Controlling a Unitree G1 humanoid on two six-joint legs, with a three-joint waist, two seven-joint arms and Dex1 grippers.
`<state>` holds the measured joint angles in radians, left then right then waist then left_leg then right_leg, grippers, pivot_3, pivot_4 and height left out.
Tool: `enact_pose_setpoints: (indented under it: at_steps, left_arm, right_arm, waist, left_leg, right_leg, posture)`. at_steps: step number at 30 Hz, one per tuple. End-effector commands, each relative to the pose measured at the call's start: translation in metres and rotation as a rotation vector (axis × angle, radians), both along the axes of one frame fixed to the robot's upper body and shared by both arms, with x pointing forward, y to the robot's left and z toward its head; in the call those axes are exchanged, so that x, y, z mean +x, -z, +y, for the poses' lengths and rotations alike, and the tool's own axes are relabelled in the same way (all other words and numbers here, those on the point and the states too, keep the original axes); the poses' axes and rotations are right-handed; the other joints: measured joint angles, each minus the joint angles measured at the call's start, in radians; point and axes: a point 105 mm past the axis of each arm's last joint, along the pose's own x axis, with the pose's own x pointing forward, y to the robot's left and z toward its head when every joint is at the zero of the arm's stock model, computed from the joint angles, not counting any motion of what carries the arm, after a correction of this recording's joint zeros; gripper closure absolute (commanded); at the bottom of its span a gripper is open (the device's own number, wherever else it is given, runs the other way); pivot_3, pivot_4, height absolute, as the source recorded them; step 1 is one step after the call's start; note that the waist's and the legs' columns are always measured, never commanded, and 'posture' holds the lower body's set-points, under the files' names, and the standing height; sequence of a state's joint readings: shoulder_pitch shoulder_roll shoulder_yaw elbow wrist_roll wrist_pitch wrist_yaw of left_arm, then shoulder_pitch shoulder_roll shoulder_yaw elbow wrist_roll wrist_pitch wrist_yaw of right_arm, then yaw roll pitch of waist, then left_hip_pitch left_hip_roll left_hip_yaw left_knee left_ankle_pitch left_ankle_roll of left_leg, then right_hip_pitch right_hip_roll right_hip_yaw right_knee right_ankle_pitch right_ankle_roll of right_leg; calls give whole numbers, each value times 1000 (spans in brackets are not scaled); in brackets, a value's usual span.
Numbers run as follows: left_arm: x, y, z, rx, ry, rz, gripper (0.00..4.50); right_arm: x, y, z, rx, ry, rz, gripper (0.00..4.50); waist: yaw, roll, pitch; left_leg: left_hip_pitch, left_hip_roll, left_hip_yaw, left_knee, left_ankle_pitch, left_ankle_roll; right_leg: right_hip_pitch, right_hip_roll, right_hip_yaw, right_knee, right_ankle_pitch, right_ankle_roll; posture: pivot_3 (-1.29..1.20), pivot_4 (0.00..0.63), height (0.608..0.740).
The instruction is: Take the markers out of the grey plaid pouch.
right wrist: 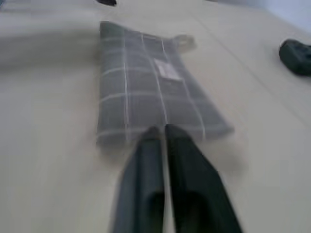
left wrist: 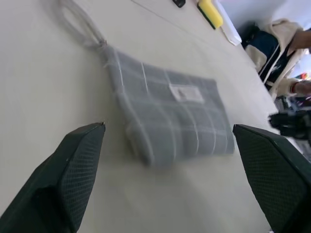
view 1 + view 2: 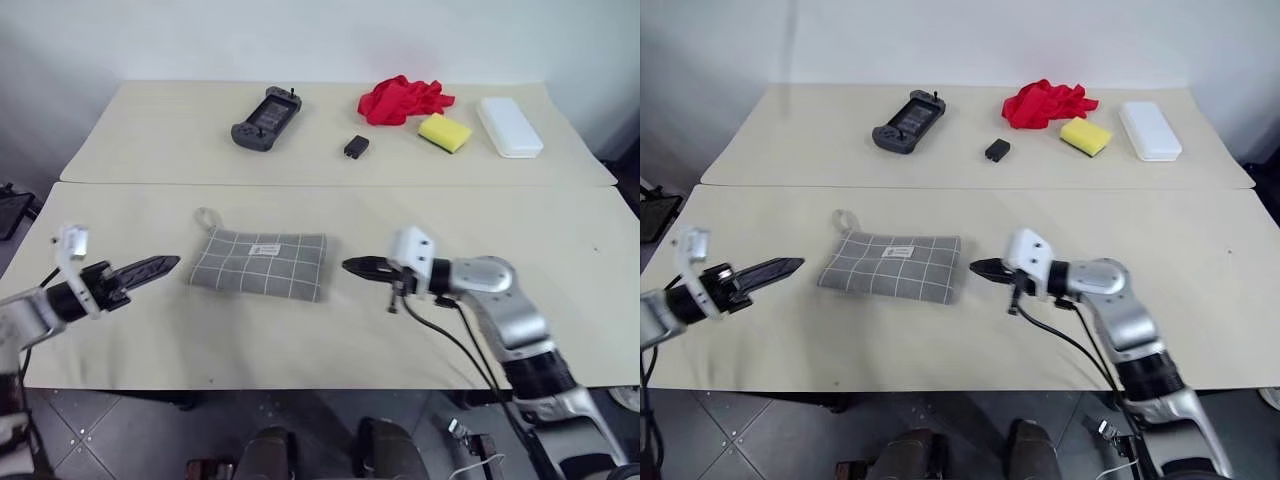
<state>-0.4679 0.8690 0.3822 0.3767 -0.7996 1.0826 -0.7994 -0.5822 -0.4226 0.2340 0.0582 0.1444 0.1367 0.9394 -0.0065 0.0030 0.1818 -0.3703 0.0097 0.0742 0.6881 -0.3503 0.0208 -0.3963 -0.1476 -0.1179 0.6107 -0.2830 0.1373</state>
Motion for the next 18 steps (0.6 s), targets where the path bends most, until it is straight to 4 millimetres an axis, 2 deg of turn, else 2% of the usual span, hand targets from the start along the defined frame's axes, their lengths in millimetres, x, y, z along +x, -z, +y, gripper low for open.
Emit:
enact_pose_setpoints:
  at_steps: [1, 5, 8, 12, 14, 18]
  left_arm:
    - [17, 6, 5, 14, -62, 55, 0]
    - [31, 11, -4, 26, -52, 106, 0]
    - [40, 17, -27, -12, 11, 183, 0]
    - [35, 21, -49, -54, 116, 243, 0]
    - [27, 21, -64, -79, 195, 275, 0]
    - [11, 24, -82, -61, 296, 318, 0]
  right_arm:
    - [10, 0, 14, -7, 48, -22, 4424]
    - [16, 1, 26, -9, 61, -42, 4424]
    - [15, 9, 34, -25, 42, -34, 4424]
    - [12, 18, 31, -64, 18, -21, 4424]
    - [12, 22, 27, -86, 17, -18, 4424]
    - [16, 28, 18, -129, 18, -2, 4424]
  waist:
    - [-5, -1, 0]
    - [-21, -2, 0]
    - [-21, -2, -1]
    - [-26, -2, -1]
    - [-25, -2, -1]
    - [-24, -2, -1]
  left_leg:
    - [-1, 1, 1, 0, 0, 0]
    - [0, 1, 4, -2, 0, -1]
    - [0, 1, 7, -2, 0, -1]
    - [0, 1, 8, -2, 0, -1]
    - [0, 1, 8, -2, 0, -1]
    - [0, 1, 7, -2, 0, -1]
  right_leg:
    - [-1, 1, 0, -1, 0, 0]
    - [-1, 1, -3, 0, 0, 0]
    - [-1, 1, -4, 0, 0, 0]
    - [-1, 1, -4, 0, 0, 0]
    - [-1, 1, -4, 0, 0, 0]
    - [-1, 0, -3, 0, 0, 0]
  posture:
    - [0, 150, 740]
    - [0, 150, 740]
    - [0, 150, 740]
    - [0, 150, 740]
    - [0, 150, 740]
    - [0, 150, 740]
